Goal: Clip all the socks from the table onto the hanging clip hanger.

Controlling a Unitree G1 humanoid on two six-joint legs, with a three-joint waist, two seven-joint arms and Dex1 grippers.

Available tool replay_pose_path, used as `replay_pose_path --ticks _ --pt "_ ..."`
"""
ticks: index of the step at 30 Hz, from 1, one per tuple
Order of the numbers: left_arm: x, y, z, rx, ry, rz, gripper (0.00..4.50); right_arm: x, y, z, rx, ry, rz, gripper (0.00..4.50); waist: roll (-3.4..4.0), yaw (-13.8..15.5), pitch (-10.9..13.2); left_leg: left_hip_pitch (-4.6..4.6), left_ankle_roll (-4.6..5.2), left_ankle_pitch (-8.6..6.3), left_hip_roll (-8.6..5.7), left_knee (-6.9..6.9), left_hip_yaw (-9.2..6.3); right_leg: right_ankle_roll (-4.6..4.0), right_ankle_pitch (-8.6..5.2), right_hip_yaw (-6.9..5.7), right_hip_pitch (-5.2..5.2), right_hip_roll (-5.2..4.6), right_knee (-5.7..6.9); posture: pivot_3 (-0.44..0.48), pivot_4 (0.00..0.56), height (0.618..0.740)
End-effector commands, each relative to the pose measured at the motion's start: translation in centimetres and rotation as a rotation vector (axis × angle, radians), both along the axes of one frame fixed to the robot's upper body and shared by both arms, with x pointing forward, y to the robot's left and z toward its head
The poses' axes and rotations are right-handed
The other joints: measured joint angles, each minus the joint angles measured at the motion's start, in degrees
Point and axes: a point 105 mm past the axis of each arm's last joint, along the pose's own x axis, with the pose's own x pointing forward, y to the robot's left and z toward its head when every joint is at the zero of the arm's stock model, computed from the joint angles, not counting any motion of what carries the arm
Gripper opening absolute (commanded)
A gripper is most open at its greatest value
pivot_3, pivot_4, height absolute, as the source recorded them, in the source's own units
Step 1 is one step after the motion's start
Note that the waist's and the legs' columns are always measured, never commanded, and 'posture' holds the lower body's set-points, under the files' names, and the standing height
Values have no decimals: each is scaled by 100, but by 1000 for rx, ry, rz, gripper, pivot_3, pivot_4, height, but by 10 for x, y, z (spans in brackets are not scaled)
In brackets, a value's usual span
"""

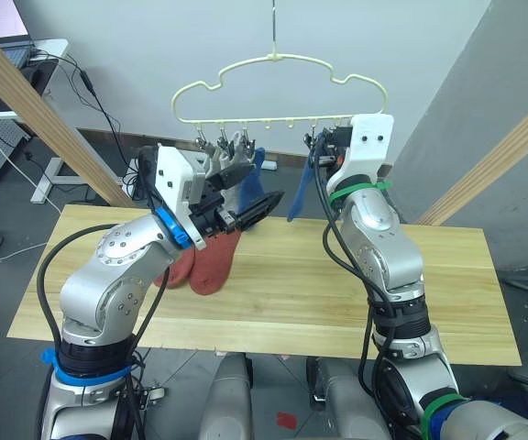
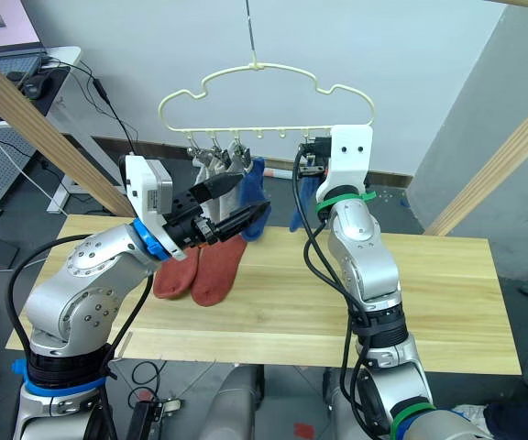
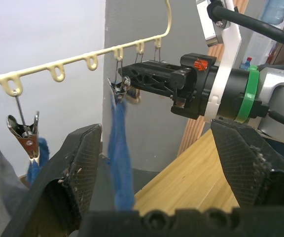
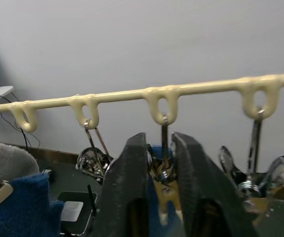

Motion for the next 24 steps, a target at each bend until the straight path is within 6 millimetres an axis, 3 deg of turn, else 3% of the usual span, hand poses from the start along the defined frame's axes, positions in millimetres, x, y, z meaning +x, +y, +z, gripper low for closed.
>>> replay_pose_path --ticks 1,6,12,19,24 --pt "-6 -1 11 -10 -46 -7 3886 -4 -3 15 20 -51 -1 18 0 0 0 0 0 0 0 1 0 0 0 0 0 0 0 185 336 740" --pt "6 12 -1 -17 -5 86 3886 0 -8 5 -4 11 30 18 0 2 0 0 0 0 0 2 -2 0 0 -2 2 0 1 181 337 740" --pt "34 50 -81 193 142 345 3886 -2 -22 -4 -97 125 168 18 4 8 0 12 1 0 1 0 -1 1 -1 -2 11 0 1 157 342 740" --pt "74 81 -138 316 194 541 3886 -6 -42 -10 -182 179 162 18 3 110 0 10 2 0 -6 9 -2 8 -3 -3 15 -5 -2 126 335 740" --pt "84 72 -168 349 278 493 3886 -7 -44 -10 -149 195 139 18 2 109 -1 6 2 0 -6 9 -1 7 -1 -4 14 -3 -4 115 328 740"
